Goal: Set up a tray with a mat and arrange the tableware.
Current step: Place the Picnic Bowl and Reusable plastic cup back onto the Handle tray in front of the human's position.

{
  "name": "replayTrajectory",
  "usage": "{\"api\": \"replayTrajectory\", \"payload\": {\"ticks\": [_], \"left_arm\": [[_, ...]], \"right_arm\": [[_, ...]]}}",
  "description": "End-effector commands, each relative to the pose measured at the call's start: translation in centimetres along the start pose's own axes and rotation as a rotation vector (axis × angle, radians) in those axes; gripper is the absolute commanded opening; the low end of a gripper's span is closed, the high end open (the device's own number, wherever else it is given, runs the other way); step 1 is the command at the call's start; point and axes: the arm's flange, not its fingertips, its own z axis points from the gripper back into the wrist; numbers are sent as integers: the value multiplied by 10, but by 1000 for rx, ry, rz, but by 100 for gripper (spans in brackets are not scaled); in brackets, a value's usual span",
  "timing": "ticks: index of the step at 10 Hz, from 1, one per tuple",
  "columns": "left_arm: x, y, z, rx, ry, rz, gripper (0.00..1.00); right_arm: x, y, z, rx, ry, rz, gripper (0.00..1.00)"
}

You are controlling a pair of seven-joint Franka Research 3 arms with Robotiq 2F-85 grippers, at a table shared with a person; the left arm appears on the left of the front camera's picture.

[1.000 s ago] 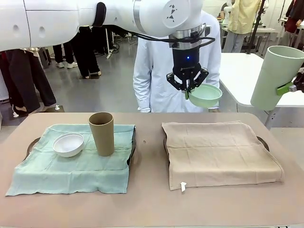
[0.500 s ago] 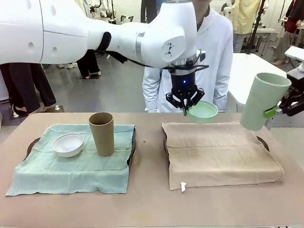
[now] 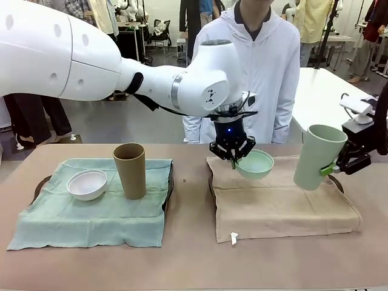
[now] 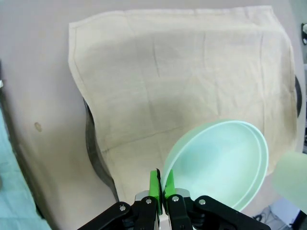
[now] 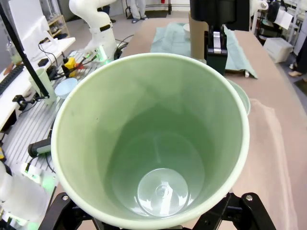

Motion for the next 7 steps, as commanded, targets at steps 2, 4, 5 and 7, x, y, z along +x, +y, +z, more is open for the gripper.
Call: {"api": "replayTrajectory", "payload": {"ticks": [2,4,5,7], "left_arm": [[0,9,-15,-35,23,-8,4],[5,12,-25,-36,29,-3,4],[7,13,-30,-29,34,5,4],[6,9,-29,-1,24,17,4]], "right_arm": [[-20,-21,-10,-9,18,51,84],[-29,-38,-16,-29,10,70,84],[-30,-44,-20,-41,13,79,84],[-30,-34,-16,-12,22,44,84]]}}
